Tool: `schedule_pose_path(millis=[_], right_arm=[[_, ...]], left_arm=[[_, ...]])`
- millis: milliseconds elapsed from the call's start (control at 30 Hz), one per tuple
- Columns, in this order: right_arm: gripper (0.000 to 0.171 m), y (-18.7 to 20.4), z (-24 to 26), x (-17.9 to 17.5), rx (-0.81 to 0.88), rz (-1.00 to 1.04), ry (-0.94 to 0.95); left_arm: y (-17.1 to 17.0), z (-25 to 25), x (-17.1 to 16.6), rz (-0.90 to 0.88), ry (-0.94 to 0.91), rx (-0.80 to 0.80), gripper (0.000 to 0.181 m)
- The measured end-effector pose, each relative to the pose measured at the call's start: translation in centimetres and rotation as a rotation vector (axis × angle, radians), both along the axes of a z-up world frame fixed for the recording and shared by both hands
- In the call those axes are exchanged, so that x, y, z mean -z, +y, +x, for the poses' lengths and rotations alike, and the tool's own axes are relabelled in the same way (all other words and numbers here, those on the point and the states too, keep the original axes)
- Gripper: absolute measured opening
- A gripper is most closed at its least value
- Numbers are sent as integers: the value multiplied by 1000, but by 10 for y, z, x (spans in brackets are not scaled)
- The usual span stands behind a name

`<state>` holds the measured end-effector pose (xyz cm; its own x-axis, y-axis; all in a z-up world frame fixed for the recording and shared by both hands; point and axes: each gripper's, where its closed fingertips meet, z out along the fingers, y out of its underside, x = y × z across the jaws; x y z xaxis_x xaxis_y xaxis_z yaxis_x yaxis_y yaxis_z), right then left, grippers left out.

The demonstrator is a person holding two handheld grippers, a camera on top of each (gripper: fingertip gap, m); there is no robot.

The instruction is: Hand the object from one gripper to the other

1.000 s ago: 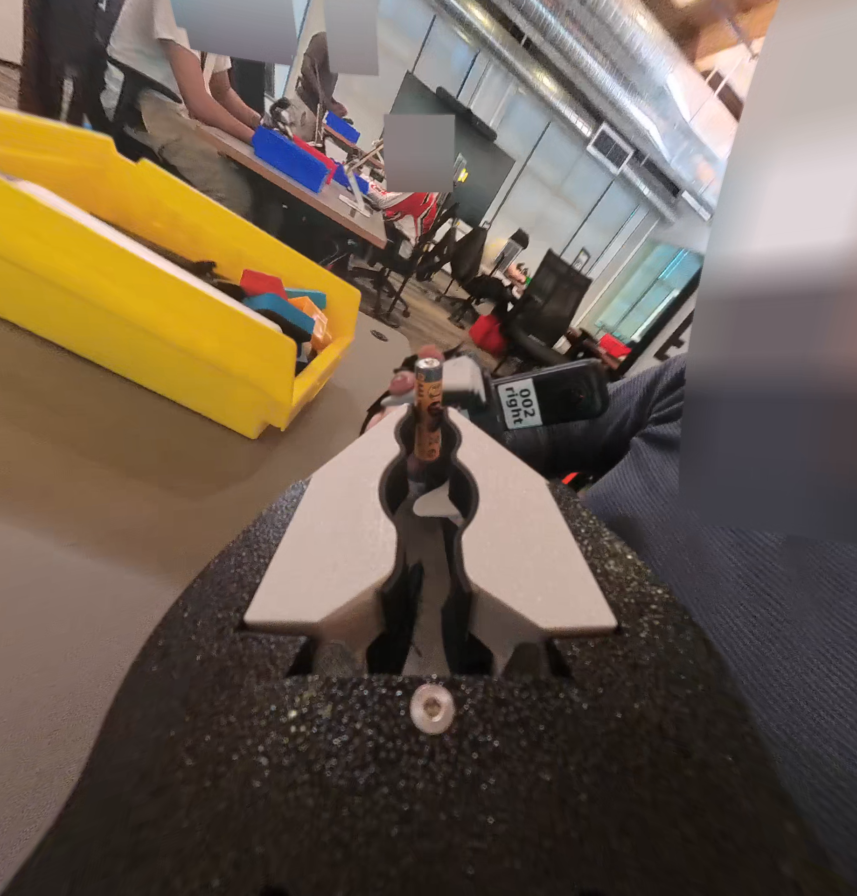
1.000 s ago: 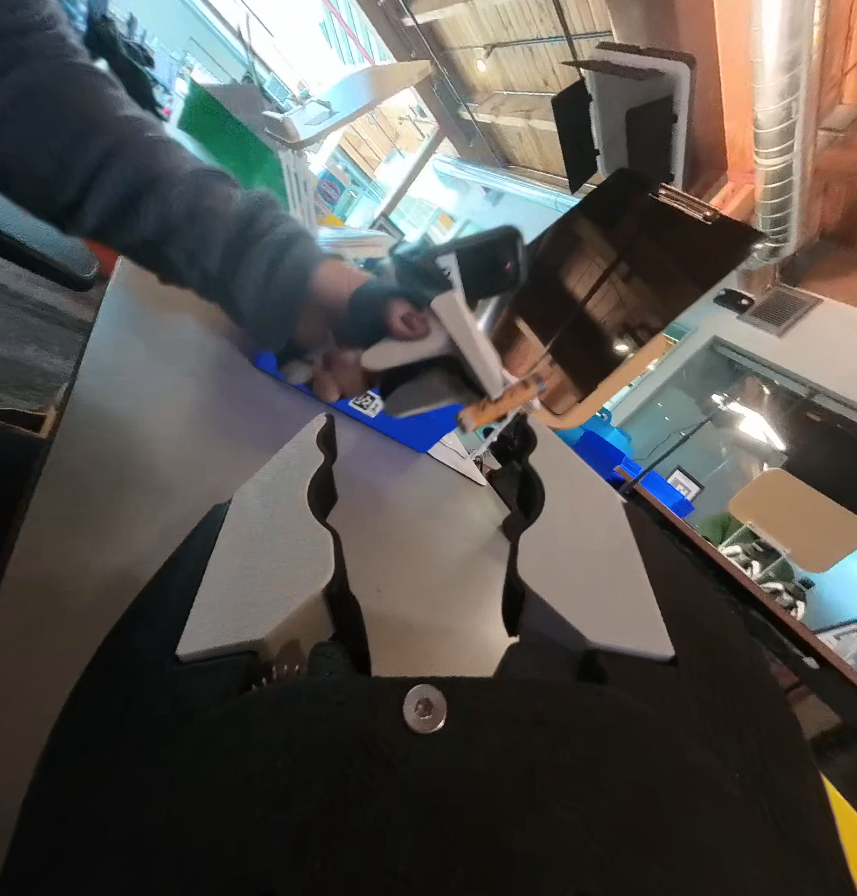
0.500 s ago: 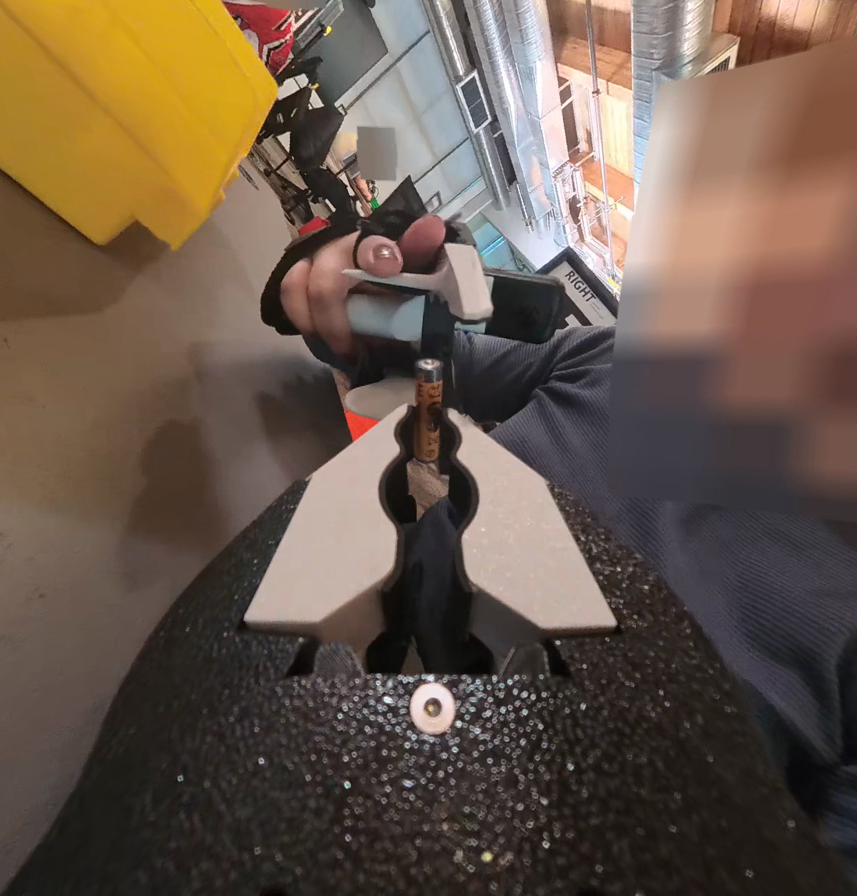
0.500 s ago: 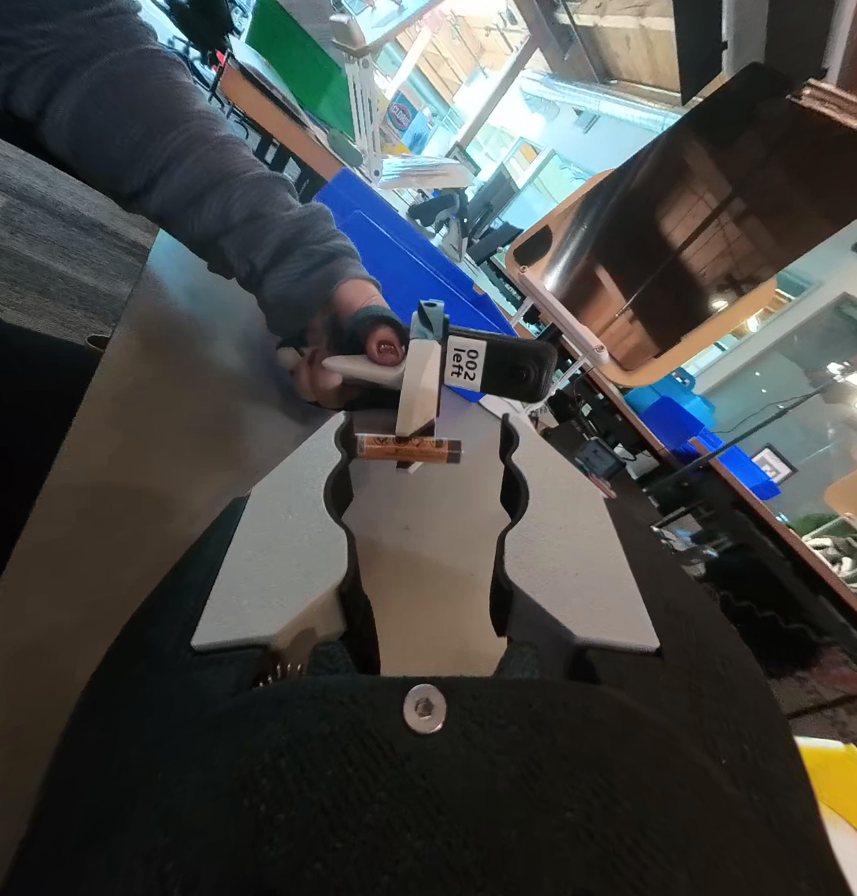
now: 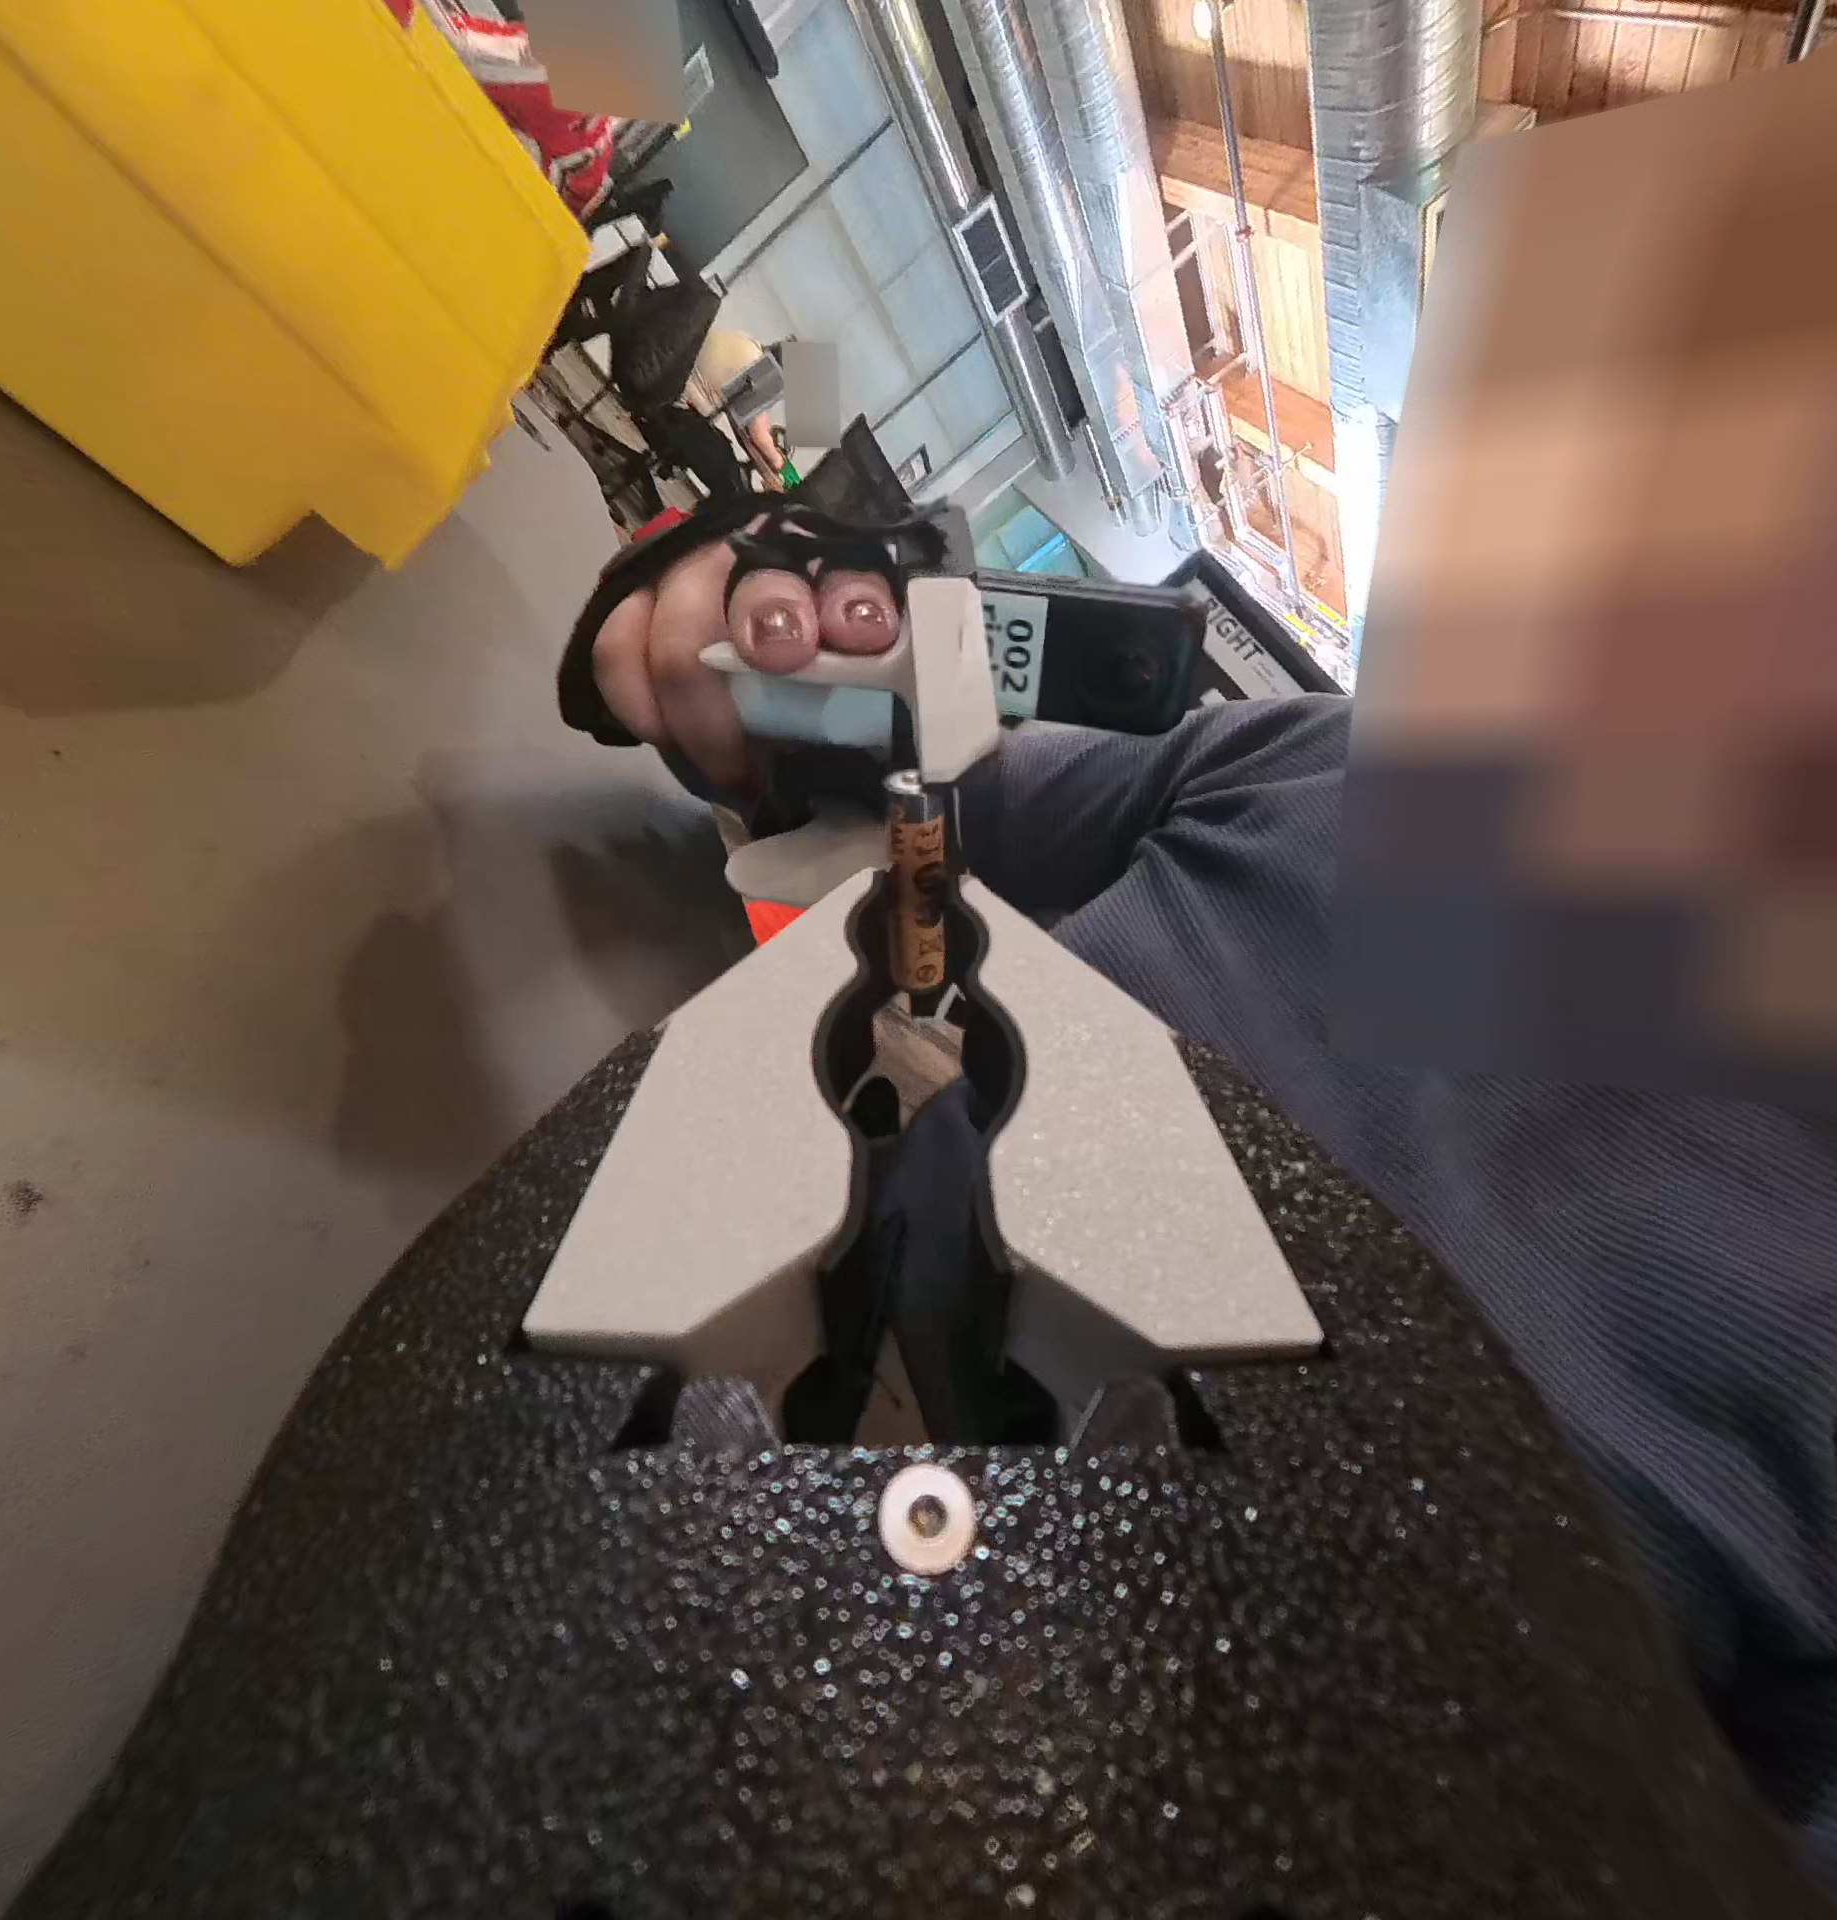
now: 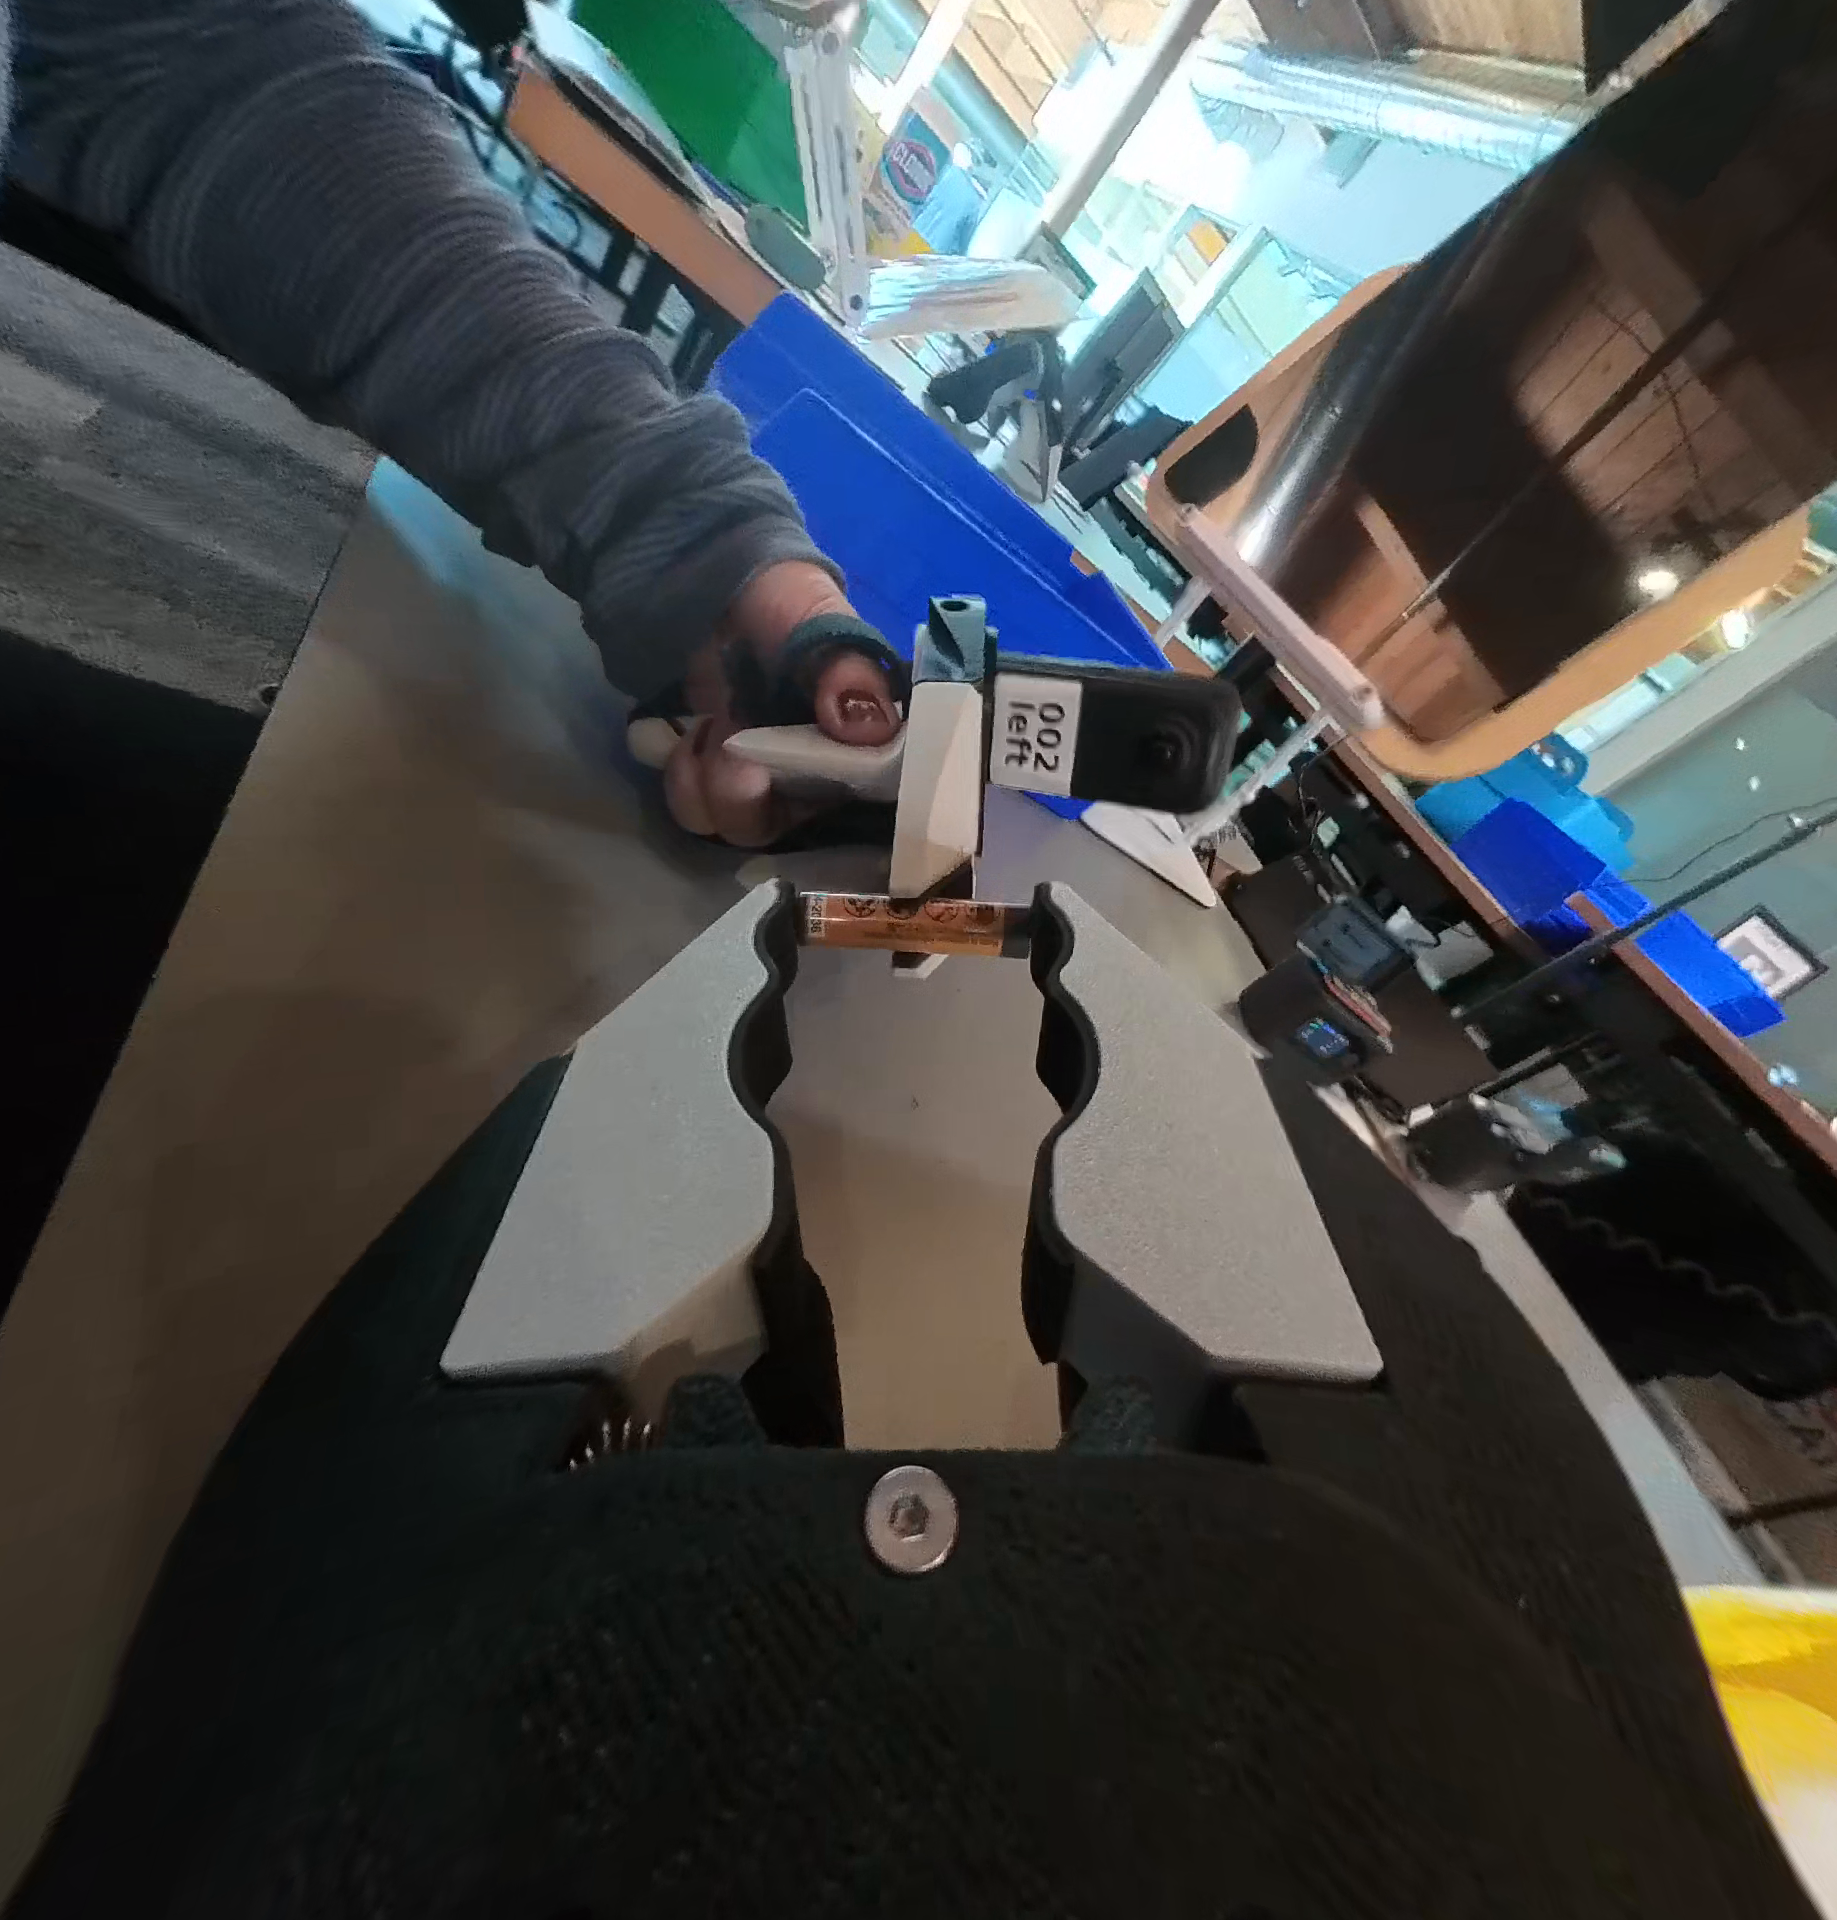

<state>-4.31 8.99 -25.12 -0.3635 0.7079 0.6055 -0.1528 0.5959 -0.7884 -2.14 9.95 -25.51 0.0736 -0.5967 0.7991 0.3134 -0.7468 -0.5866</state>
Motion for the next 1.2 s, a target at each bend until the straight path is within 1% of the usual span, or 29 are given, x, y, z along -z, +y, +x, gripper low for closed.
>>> schedule_pose_path(millis=[67,133,200,233,300,367,433,533,633,733,767,833,867,933,967,1033,1067,1167,1200], right_arm=[[44,6,-4,-4,38,-81,-32],[44,11,-6,-12,49,-211,-63],[44,15,-7,-18,48,-349,-104],[44,16,-8,-20,45,-421,-133],[44,16,-9,-21,24,-572,-209],[43,12,-11,-19,-15,-743,-299],[43,5,-13,-16,-56,-887,-377],[44,0,-15,-10,-79,-996,-462],[44,-1,-14,-11,-112,-1102,-503],[44,-3,-14,-10,-140,-1162,-551],[44,-5,-14,-9,-144,-1166,-556],[44,-3,-16,-11,-135,-1169,-531],[45,-1,-17,-10,-118,-1137,-507],[60,9,-19,-12,-47,-1027,-417],[64,14,-19,-13,-7,-951,-369],[68,22,-18,-16,62,-764,-263],[69,24,-16,-19,82,-664,-206],[71,20,-10,-21,97,-367,-77],[73,12,-7,-19,60,-262,-50]], left_arm=[[7,-5,-5,33,11,-63,9],[13,-10,-14,100,25,-128,26],[15,-18,-26,266,84,-221,44],[15,-22,-29,370,147,-270,52],[6,-23,-32,614,302,-320,59],[6,-23,-20,787,535,-369,57],[8,-19,-16,883,651,-412,53],[8,-9,-9,1071,866,-437,48],[11,-5,0,1194,1058,-447,42],[15,-9,0,1245,1140,-506,14],[15,-10,-1,1253,1147,-506,9],[16,-12,-2,1235,1157,-517,9],[19,-15,-3,1203,1159,-534,8],[23,-20,-4,1095,1099,-545,8],[25,-23,-5,1019,1040,-551,8],[29,-30,-9,840,883,-552,8],[29,-30,-10,738,777,-514,8],[25,-25,-7,373,458,-354,8],[21,-21,-4,266,375,-281,8]])
